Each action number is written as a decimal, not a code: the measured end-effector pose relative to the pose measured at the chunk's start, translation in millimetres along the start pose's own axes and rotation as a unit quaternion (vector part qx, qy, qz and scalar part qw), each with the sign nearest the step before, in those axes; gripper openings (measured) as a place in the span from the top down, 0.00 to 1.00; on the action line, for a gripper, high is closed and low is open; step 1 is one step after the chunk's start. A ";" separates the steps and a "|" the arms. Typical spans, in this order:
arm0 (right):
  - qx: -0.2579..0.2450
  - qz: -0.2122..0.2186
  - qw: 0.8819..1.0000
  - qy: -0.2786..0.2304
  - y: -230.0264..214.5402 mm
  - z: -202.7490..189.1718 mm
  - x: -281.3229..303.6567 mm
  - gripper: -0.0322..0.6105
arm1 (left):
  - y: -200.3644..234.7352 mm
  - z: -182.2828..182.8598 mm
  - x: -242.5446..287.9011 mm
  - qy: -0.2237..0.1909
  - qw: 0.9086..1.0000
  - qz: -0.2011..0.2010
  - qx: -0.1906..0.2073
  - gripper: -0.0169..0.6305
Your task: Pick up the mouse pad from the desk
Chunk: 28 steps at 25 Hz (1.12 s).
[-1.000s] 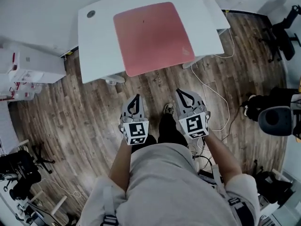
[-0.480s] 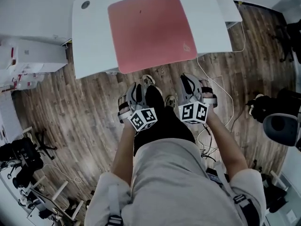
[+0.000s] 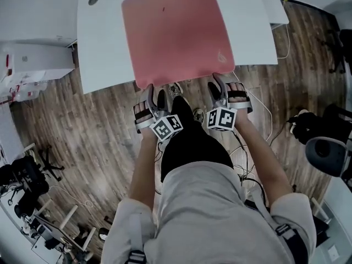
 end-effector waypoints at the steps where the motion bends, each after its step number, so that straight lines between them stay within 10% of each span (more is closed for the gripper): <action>1: -0.006 0.000 1.000 0.001 -0.1 1.2 5.1 0.61 | -1.0 -0.8 4.1 0.001 1.000 -0.003 0.006 0.59; 17: -0.046 0.001 0.999 0.025 -6.1 11.0 44.5 0.59 | 13.6 -9.8 39.2 0.015 0.999 -0.027 0.043 0.59; 21: -0.019 0.015 0.999 0.025 -11.6 16.5 40.1 0.68 | 26.5 -1.7 27.7 -0.023 0.999 -0.026 0.034 0.86; 28: -0.005 0.013 1.000 0.025 -24.3 28.2 34.1 0.85 | 35.3 4.8 29.5 -0.018 0.997 -0.065 0.039 0.93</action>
Point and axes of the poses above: the fingertips, and each gripper's own axes: x forward along the fingers, y to its left, z out of its top, the point moved 7 cm from there along -x, backward along the fingers, and after that the axes turned 11 degrees about x, right-handed, at the moved point
